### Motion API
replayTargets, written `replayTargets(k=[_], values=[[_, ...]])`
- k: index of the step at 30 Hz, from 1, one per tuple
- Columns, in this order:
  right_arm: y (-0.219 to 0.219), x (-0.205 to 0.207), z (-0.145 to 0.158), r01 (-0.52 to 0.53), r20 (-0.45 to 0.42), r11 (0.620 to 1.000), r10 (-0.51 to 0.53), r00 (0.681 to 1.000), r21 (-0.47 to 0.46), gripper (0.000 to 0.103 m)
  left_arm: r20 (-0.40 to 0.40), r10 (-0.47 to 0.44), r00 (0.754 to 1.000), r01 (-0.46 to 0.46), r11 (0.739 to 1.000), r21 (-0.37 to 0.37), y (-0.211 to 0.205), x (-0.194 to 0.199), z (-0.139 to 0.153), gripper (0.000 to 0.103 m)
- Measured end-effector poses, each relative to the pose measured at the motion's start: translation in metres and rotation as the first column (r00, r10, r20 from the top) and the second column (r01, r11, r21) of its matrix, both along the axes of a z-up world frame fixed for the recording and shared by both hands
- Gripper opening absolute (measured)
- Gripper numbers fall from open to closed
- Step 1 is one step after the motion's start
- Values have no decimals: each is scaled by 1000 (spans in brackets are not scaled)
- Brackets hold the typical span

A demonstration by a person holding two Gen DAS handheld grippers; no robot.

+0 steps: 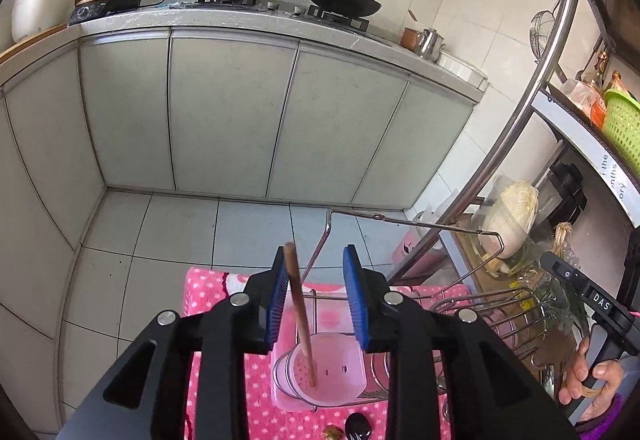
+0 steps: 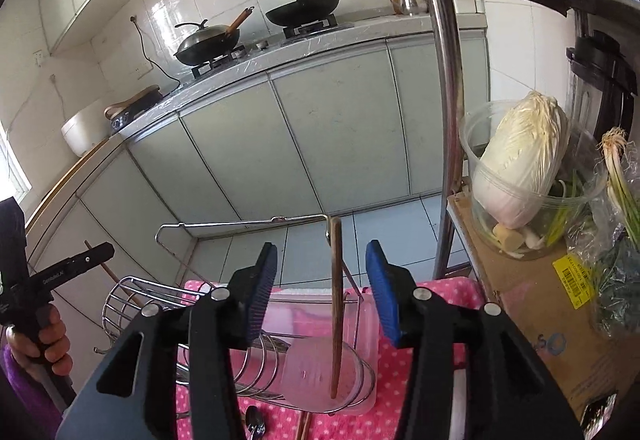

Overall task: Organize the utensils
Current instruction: 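Lower the chopstick into the pink cup and open the right gripper, then move the right gripper back down and grasp another wooden chopstick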

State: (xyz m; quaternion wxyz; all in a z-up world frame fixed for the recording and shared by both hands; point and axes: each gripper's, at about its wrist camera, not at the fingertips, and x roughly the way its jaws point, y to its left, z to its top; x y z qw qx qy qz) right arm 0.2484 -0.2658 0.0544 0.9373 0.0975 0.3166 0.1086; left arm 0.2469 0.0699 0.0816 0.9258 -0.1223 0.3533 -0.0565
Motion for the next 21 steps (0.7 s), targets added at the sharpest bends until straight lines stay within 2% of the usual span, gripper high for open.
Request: replayTargets(k=[5,12,16,21], values=[[-3,-19,14,11,43,999,-9,999,-34,48,50,27,998,-26,999,-27,14,-17,17,27],[-11,-63,19,27,81,999,-25,996,-26,49,95,32,995,-27,998,-48,29,-59,30,27],[-9,-96,7,14,83,1000,-12,996,-17,49,110,-4,994,10,998,-59,28,-91,28,27],[-3,-127,-23,-12,31,1000,12,999,9,49,95,-77,993,83,994,-65,17,-126,13,27]])
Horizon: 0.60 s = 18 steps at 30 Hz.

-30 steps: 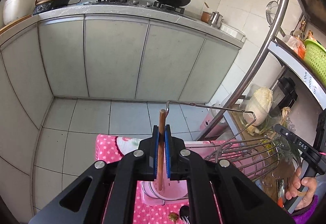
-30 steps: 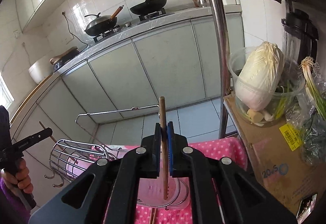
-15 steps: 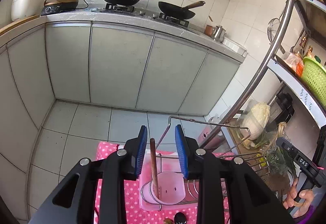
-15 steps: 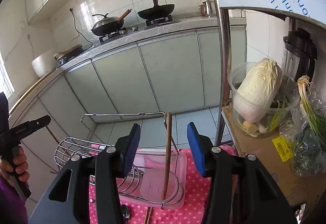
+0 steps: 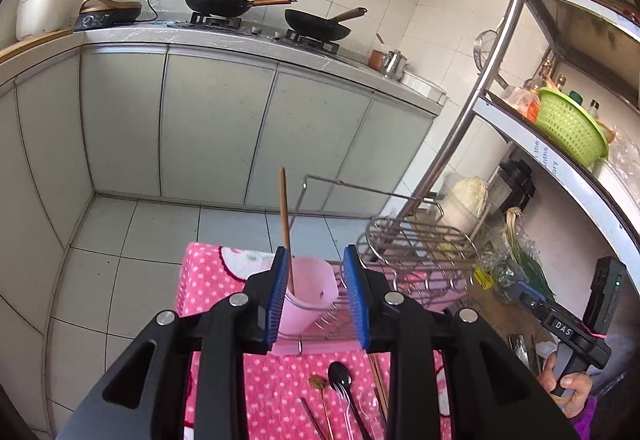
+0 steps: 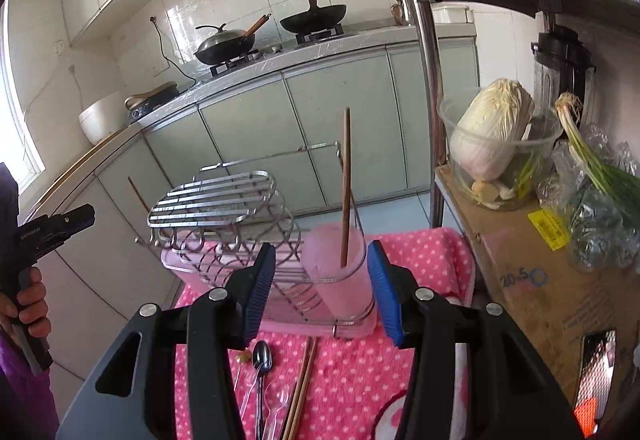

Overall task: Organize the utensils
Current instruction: 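Move the right gripper back down and grasp another wooden chopstick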

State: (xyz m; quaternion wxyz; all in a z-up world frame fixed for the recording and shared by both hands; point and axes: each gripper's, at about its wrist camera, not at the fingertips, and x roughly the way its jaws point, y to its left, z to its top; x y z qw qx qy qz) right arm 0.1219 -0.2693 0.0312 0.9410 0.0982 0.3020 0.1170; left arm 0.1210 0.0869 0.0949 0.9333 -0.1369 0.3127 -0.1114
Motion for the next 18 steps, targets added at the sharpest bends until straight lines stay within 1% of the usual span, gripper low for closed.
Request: replayTargets(k=[2,4,6,8,11,13,15,17,18], values=[[3,-8,-14,-10,-32,1000,10,999,16,49,-15,-12,1000,12,1000,6,-6,-10,-10,27],[6,-14,-29,-19,-66,999,21,998,35,49,-52,-28,998,28,1000,2,-13,-18,-26,27],[8,-19,-45,-23,-103,999,28,994,49,49,-113,-57,992,57,998,-4,-22,-22,-47,27],[11,-22,-62,-23,-138,998,31,990,56,49,-184,-79,980,78,997,-16,-29,-24,-75,26],[13,-24,-89,-21,-206,997,36,978,78,49,-301,-92,949,88,996,-25,-42,-25,-118,22],[14,-23,-105,-13,-252,996,35,967,90,49,-383,-94,919,84,996,-44,-47,-23,-145,17],[17,-21,-117,-18,-288,994,47,957,104,49,-454,-96,886,81,995,-54,-52,-20,-170,13],[18,-20,-127,-17,-306,994,49,951,104,49,-497,-81,864,78,997,-28,-59,-16,-187,11],[19,-19,-130,-20,-314,994,54,948,108,49,-509,-78,857,78,997,-22,-61,-14,-193,10]])
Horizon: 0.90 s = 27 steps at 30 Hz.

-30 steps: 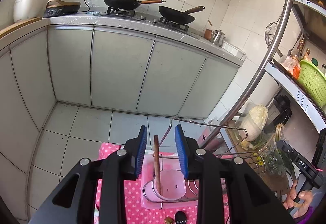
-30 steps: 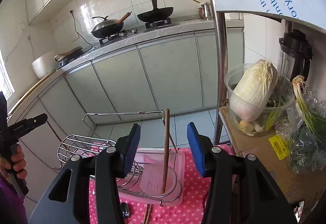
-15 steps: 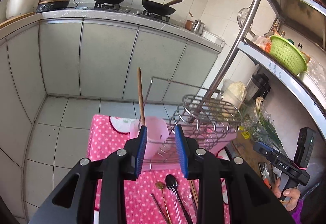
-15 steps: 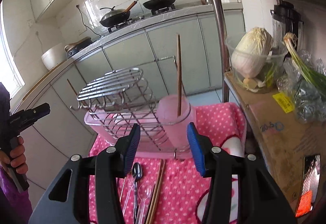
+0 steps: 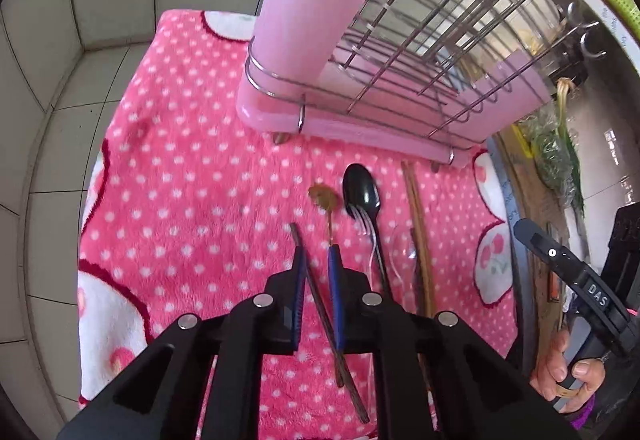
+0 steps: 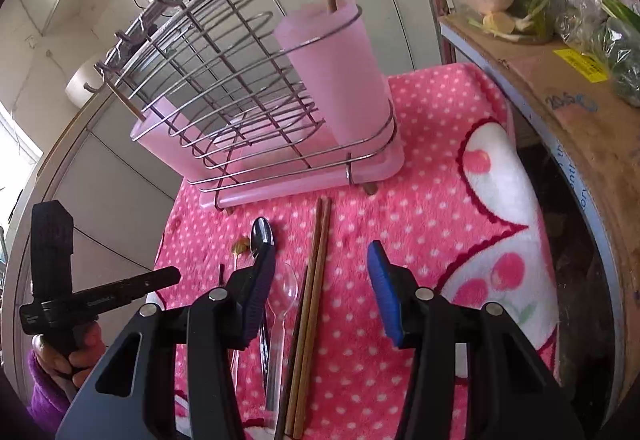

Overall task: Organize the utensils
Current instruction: 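Move the right gripper back down and grasp another wooden chopstick, then lift the second chopstick upright with the right gripper above the pink cup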

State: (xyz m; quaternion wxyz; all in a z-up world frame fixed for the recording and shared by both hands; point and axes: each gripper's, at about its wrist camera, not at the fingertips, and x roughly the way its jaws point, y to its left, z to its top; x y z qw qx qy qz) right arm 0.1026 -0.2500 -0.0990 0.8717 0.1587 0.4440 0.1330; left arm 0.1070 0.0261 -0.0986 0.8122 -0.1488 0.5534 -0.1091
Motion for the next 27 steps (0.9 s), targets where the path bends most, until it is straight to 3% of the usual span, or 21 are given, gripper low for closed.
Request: replayTargets(k=[11,17,18,20,27], values=[[-4,5,-10,-3,-29,1000,4,1000,27,48,-140,-2,990,16,995,102,-28,22,-47,9],[-1,20,-22,-4,-67,1000,6,998,27,48,-128,4,992,11,993,119,-36,29,-55,7],[-1,24,-25,0,-82,999,3,997,42,47,-122,8,993,6,993,117,-36,29,-54,5],[4,33,-32,-5,-118,999,10,993,39,26,-97,15,995,-4,994,112,-30,28,-51,4],[29,64,-52,-17,-206,1000,12,979,-23,19,-73,27,997,-22,998,66,-3,18,-49,4]])
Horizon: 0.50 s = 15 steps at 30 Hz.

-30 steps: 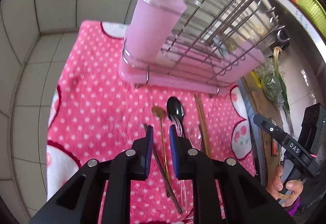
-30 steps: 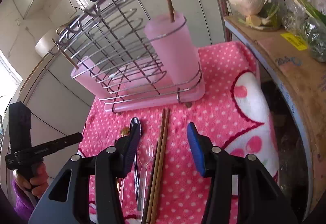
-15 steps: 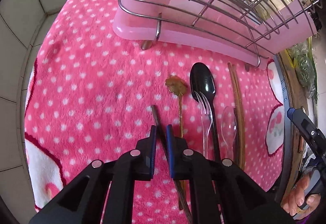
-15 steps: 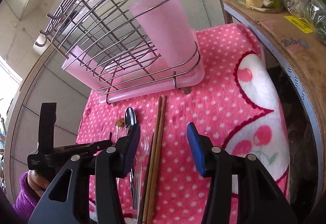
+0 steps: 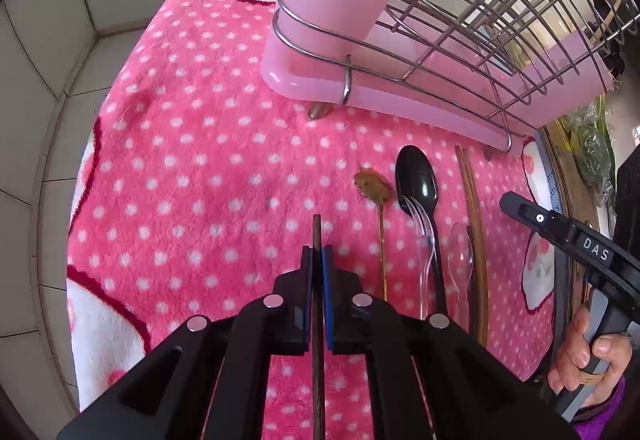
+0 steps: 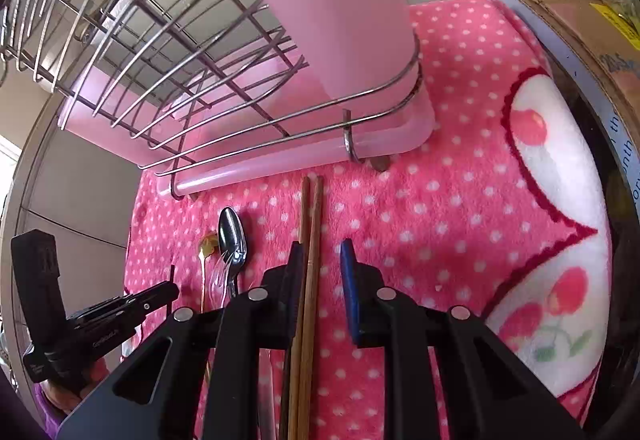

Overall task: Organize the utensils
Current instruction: 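Lift the second chopstick upright with the right gripper above the pink cup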

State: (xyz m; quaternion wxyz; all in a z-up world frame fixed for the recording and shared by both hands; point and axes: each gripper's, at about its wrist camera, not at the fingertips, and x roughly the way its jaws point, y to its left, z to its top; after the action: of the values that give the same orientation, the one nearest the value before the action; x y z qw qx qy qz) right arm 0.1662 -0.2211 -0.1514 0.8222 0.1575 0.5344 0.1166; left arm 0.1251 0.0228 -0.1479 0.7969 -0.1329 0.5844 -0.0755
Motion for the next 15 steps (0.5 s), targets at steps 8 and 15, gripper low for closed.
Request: replayTargets(k=[8,15], values=[[29,21,-13,-21,-51,986,13,999,-163,19,-15,2,1000,-3,999,-50,17,1,-4,4],[49,31,-17,-40,-41,964,30,999,-264,19,-28,-26,999,26,999,-30,17,6,-6,4]])
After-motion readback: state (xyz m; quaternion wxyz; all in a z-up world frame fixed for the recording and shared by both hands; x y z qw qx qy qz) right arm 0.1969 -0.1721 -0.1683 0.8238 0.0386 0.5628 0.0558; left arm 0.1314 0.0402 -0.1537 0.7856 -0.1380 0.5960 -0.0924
